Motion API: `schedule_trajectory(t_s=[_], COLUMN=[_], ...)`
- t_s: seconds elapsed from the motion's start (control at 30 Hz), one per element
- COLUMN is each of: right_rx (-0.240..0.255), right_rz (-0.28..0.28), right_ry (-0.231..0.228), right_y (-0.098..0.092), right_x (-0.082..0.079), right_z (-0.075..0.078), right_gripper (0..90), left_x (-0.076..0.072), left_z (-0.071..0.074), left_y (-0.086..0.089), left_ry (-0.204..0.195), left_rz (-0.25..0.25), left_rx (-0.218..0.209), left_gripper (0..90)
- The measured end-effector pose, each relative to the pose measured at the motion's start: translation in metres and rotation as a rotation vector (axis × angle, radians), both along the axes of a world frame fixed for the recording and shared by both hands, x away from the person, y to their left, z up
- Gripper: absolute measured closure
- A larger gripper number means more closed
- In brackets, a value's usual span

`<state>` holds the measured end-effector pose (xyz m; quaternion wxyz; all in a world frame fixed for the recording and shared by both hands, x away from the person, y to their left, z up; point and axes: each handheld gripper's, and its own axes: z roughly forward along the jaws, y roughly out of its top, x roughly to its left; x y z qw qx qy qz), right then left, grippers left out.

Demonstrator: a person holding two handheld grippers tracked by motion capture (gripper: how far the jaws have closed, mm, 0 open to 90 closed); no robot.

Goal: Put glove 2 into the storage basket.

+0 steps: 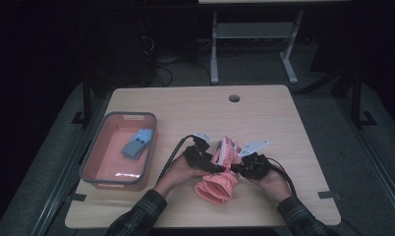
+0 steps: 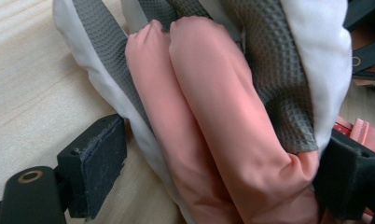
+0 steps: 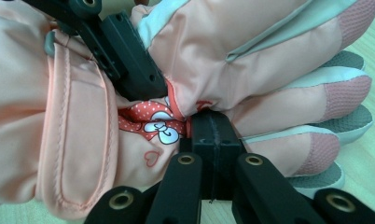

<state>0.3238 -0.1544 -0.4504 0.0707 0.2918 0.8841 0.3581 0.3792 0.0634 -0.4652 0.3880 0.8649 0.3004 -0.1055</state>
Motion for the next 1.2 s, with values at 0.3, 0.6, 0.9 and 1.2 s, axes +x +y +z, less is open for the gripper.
schedule_trajectory(t_s=[0.3, 0.6, 0.9, 1.2], right_rx=[0.004, 0.023, 0.116, 0.078], right_rz=[0.002, 0.018, -0.070, -0.308], right_ry=[-0.001, -0.003, -0.021, -0.031], right_y=[0.001, -0.004, -0.046, -0.096], right_x=[0.001, 0.002, -0.006, 0.004], right_z=[-0.002, 0.001, 0.009, -0.011], right_gripper=[90.0, 90.0, 55.6, 19.4], left_x=[0.003, 0.003, 0.000, -0.004], left_z=[-0.002, 0.003, 0.012, 0.032], left_y=[0.001, 0.005, 0.005, 0.005], left_ry=[0.085, 0.069, 0.054, 0.027], left_rz=[-0.054, -0.077, -0.079, -0.098], left_rx=[-0.046, -0.042, -0.038, -0.062], left_gripper=[29.9, 53.7, 58.3, 58.7])
